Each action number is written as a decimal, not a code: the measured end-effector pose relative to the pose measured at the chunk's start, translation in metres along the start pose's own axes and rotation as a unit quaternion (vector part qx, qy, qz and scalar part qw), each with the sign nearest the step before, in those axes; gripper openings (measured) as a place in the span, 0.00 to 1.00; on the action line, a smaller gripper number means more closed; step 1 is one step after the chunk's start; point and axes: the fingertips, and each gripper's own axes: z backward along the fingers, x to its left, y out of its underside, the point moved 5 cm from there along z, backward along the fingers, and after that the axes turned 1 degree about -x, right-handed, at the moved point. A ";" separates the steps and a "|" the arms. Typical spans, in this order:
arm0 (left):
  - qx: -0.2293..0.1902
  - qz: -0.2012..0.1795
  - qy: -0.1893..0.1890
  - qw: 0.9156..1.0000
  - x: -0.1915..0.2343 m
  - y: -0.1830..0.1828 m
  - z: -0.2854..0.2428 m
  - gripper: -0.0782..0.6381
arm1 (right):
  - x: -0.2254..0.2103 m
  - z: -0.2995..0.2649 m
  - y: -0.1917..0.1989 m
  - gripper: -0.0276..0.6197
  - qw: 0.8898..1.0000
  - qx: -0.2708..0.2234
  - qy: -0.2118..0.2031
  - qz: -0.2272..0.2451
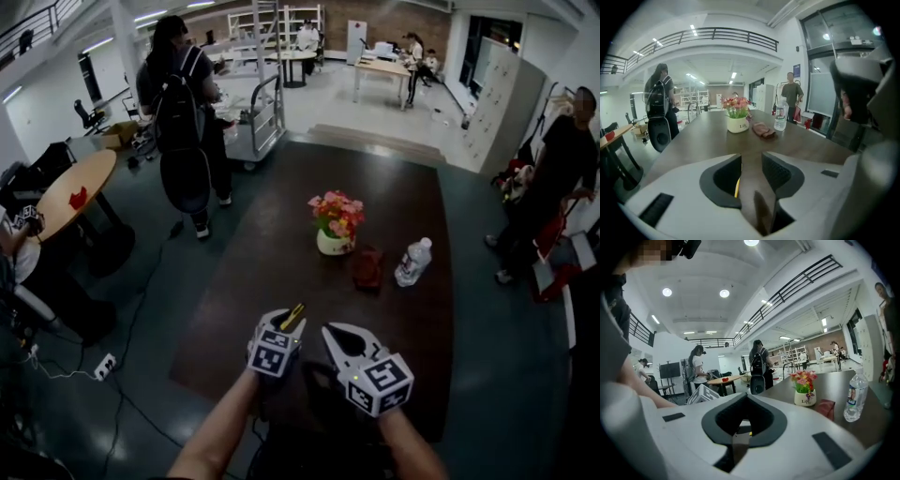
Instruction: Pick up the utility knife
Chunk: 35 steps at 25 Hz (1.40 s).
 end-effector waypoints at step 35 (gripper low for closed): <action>0.065 -0.035 0.017 0.997 0.016 0.020 -0.049 0.21 | -0.013 0.003 0.016 0.06 0.996 0.020 0.085 -0.014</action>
